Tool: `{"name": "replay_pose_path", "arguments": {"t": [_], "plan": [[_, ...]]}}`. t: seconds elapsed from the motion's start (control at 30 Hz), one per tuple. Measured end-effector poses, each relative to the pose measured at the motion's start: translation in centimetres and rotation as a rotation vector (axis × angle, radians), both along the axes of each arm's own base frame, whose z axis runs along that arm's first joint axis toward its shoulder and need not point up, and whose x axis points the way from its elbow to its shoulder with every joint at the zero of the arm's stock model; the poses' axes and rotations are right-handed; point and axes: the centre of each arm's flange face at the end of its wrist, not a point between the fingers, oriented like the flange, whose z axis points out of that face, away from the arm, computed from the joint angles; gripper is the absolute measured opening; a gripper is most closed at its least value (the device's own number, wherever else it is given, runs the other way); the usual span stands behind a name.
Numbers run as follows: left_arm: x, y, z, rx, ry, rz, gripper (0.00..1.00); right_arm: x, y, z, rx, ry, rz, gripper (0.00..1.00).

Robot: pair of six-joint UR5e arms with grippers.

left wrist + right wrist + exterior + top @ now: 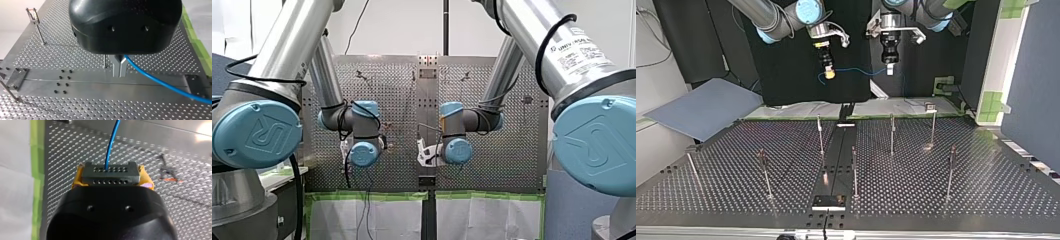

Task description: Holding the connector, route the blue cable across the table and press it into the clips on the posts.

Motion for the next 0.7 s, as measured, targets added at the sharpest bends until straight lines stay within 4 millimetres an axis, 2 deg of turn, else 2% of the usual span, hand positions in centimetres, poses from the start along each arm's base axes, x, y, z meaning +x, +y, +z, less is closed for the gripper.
{"name": "replay_pose_path", "arguments": {"t": [0.27,0.5,0.7], "plan": [[2.4,-0.5,3.1,-0.062,-0.043,-0.03,0.0,3.2,-0.3,5.7,-0.029,-0.106,0.086,0.0],[3.6,0.4,5.8,-0.066,-0.067,0.038,0.0,5.4,-0.7,11.1,-0.056,-0.166,0.158,0.0],[3.7,1.3,7.8,-0.064,-0.074,0.101,0.0,6.6,-1.7,13.5,-0.045,-0.195,0.178,0.0]]}}
